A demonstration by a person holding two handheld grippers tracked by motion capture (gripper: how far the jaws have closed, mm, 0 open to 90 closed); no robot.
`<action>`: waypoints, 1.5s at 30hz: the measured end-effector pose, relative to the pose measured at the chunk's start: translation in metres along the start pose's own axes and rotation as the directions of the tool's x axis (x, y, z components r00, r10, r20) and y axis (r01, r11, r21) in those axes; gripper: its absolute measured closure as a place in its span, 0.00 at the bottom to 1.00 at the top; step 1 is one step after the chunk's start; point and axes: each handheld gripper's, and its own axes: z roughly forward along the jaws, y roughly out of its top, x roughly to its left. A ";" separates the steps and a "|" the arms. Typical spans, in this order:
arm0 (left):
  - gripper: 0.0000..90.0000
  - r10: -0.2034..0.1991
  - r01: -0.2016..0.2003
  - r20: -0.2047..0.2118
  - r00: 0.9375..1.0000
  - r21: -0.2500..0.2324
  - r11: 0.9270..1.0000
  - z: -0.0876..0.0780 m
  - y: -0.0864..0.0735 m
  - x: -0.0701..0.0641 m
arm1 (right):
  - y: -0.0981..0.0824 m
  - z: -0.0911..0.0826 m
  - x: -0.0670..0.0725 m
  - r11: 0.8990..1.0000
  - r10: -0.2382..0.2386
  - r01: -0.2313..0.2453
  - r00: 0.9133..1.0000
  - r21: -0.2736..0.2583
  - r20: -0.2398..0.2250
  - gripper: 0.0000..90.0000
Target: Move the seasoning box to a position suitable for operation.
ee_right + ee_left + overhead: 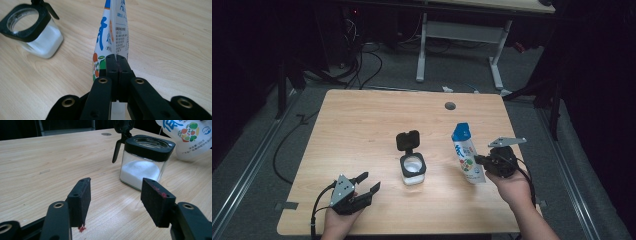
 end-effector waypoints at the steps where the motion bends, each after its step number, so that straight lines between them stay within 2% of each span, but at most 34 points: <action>1: 0.46 0.001 -0.001 -0.001 1.000 0.000 1.000 0.000 0.000 0.000 | -0.002 0.000 0.000 1.000 0.006 -0.006 1.000 -0.017 -0.002 1.00; 7: 0.46 0.014 -0.014 -0.004 1.000 0.000 1.000 -0.001 0.000 0.001 | -0.015 0.002 0.000 0.995 0.033 -0.033 0.999 -0.099 -0.002 1.00; 12: 0.47 0.025 -0.025 -0.008 1.000 0.005 1.000 -0.001 0.000 0.002 | -0.025 0.005 -0.001 0.985 0.045 -0.044 0.999 -0.167 -0.001 1.00; 15: 0.47 0.023 -0.023 -0.010 1.000 0.006 1.000 -0.001 0.001 0.003 | -0.031 0.008 -0.003 0.976 0.060 -0.060 0.998 -0.208 -0.008 1.00; 18: 0.47 0.024 -0.024 -0.018 1.000 0.004 1.000 -0.002 0.003 0.004 | -0.036 0.010 -0.003 0.968 0.056 -0.054 0.998 -0.246 0.002 1.00; 23: 0.47 0.016 -0.016 -0.030 0.999 -0.004 1.000 -0.003 0.005 0.008 | -0.044 0.015 -0.003 0.949 0.079 -0.076 0.997 -0.307 -0.003 1.00; 27: 0.46 0.015 -0.015 -0.036 0.999 0.000 1.000 -0.003 0.006 0.010 | -0.048 0.020 -0.003 0.936 0.078 -0.074 0.997 -0.345 0.000 1.00; 33: 0.46 0.027 -0.027 -0.030 0.999 0.004 1.000 0.000 0.005 0.009 | -0.050 0.030 -0.001 0.913 0.065 -0.055 0.998 -0.405 0.010 1.00; 36: 0.46 0.030 -0.030 -0.030 0.999 0.009 1.000 0.000 0.005 0.009 | -0.051 0.036 -0.002 0.899 0.084 -0.078 0.996 -0.431 -0.004 1.00; 41: 0.46 0.027 -0.027 -0.029 0.999 0.007 1.000 -0.001 0.006 0.009 | -0.050 0.041 -0.005 0.888 0.094 -0.085 0.996 -0.453 -0.002 1.00; 45: 0.46 0.025 -0.024 -0.033 0.999 0.005 1.000 -0.001 0.006 0.010 | -0.050 0.043 -0.007 0.885 0.092 -0.074 0.996 -0.461 0.016 1.00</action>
